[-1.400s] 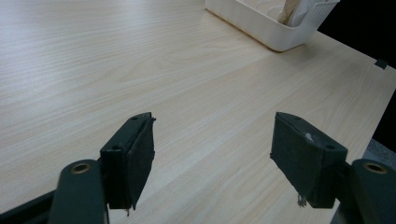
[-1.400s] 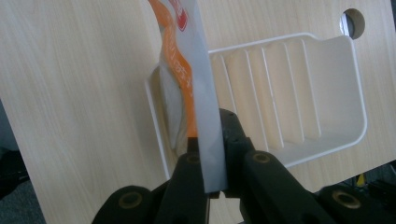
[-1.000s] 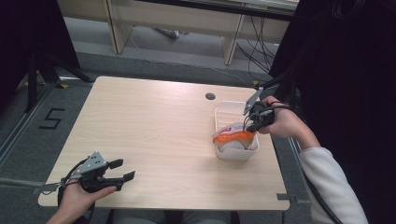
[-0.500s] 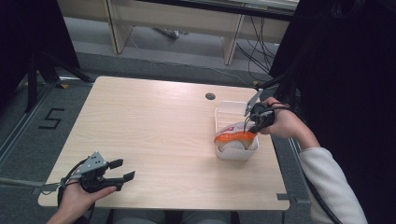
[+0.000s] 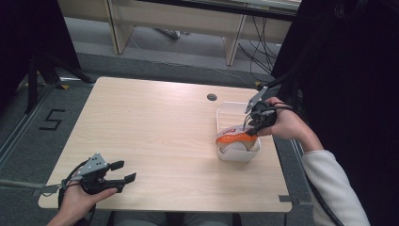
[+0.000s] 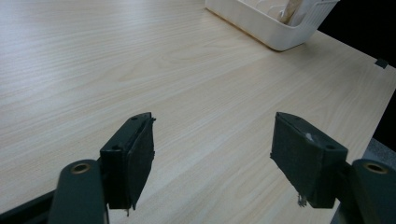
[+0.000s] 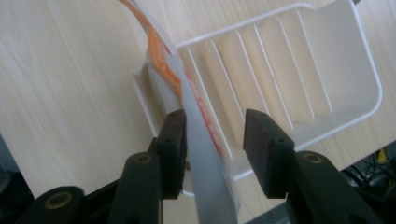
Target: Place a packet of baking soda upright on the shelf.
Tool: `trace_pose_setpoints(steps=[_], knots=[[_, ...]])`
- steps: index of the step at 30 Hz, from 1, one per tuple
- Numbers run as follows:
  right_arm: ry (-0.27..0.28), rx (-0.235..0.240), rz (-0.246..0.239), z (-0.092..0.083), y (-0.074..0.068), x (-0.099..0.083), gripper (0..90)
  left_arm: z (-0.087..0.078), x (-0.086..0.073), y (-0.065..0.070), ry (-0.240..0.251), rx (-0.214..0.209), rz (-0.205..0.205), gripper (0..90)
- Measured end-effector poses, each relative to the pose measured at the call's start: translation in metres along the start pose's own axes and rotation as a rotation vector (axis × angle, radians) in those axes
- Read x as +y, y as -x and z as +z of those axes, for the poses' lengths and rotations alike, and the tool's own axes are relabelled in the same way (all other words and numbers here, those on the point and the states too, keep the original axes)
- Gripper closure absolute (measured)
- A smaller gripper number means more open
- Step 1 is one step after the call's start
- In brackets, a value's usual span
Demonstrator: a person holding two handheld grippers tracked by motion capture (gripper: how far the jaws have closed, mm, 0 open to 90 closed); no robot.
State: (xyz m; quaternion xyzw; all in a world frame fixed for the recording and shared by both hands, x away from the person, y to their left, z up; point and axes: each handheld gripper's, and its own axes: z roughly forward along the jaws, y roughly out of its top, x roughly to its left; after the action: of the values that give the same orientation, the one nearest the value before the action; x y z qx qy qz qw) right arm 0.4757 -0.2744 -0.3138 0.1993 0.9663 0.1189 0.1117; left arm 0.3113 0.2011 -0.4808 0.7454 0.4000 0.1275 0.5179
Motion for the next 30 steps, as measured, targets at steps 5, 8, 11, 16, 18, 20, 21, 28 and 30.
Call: trace_pose_setpoints(steps=[5, 8, 11, 16, 18, 20, 21, 28, 30], knots=[[0.066, 0.041, 0.023, -0.006, -0.009, 0.01, 50.3, 0.0, 0.0, -0.001, 0.0, -0.006, 0.014, 29.2], [0.101, 0.049, 0.027, -0.006, -0.013, 0.017, 48.5, 0.0, 0.0, -0.001, -0.001, -0.006, 0.013, 29.2], [0.141, 0.065, 0.039, -0.006, -0.017, 0.023, 47.6, 0.0, 0.0, -0.001, -0.002, -0.006, 0.015, 29.2], [0.201, 0.077, 0.045, -0.004, -0.023, 0.033, 46.6, 0.0, 0.0, -0.001, -0.002, -0.006, 0.011, 29.2], [0.221, 0.075, 0.051, -0.004, -0.027, 0.036, 46.6, 0.0, 0.0, -0.001, -0.003, -0.006, 0.012, 29.2], [0.256, 0.083, 0.032, -0.003, -0.03, 0.04, 46.6, 0.0, 0.0, -0.001, -0.004, -0.006, 0.013, 29.2], [0.258, 0.083, 0.04, -0.004, -0.033, 0.041, 46.6, 0.0, 0.0, -0.001, -0.004, -0.006, 0.013, 29.2], [0.271, 0.07, -0.02, 0.003, -0.05, 0.053, 46.9, 0.0, 0.0, -0.001, -0.004, -0.006, 0.013, 29.2], [0.266, 0.075, -0.017, 0.005, -0.056, 0.055, 46.8, 0.0, 0.0, -0.001, -0.004, -0.006, 0.013, 29.2]])
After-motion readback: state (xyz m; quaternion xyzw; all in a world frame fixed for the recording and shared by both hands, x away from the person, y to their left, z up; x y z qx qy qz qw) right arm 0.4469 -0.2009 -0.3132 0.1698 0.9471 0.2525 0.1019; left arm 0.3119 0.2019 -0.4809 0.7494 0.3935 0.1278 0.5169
